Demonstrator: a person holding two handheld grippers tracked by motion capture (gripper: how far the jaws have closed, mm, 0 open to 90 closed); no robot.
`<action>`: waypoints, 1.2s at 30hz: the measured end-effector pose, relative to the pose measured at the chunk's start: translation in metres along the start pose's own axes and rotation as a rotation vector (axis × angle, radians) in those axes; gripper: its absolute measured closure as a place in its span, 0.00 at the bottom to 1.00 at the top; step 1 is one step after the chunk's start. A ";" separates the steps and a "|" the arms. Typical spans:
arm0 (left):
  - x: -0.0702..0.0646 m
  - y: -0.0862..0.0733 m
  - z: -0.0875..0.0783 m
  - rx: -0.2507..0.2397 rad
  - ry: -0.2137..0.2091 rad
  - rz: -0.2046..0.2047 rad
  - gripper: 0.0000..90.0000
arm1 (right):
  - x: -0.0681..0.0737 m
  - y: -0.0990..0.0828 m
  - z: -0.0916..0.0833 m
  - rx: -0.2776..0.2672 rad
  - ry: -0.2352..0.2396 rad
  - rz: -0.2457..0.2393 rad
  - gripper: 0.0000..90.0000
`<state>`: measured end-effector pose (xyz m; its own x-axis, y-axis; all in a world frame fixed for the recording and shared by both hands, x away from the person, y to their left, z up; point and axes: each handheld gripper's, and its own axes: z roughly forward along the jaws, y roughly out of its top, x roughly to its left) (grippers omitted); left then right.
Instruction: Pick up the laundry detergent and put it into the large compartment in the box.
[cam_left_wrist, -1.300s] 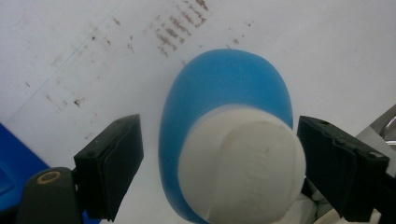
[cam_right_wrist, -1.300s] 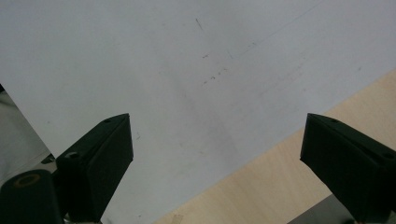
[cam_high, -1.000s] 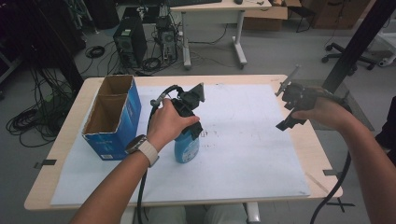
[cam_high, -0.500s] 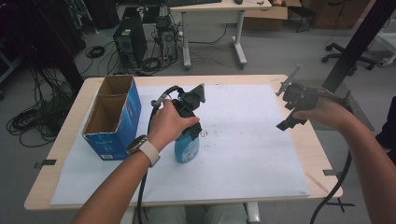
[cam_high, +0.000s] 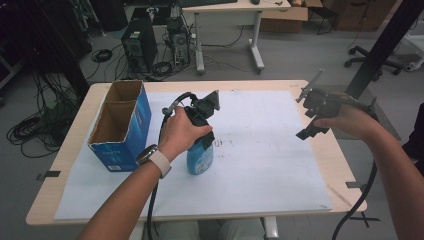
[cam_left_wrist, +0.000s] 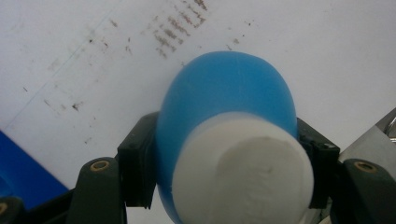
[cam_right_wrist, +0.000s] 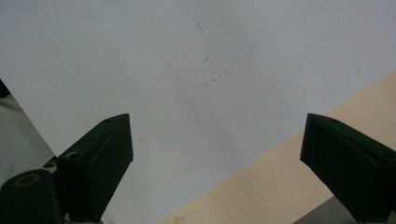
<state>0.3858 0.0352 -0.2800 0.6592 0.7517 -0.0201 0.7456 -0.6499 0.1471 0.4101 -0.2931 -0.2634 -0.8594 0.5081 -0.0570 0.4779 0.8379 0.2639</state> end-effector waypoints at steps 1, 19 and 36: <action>0.000 0.000 0.000 -0.001 0.001 0.001 0.41 | 0.000 0.000 0.000 0.000 0.000 0.001 0.10; 0.007 0.000 -0.039 -0.012 0.019 -0.039 0.41 | 0.001 -0.001 -0.002 -0.003 -0.003 0.001 0.10; 0.018 -0.005 -0.084 -0.020 0.035 -0.107 0.41 | 0.002 0.002 -0.003 0.002 -0.006 -0.006 0.10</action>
<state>0.3857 0.0612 -0.1976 0.5720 0.8202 -0.0025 0.8092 -0.5638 0.1653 0.4089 -0.2912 -0.2600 -0.8610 0.5046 -0.0641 0.4735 0.8411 0.2616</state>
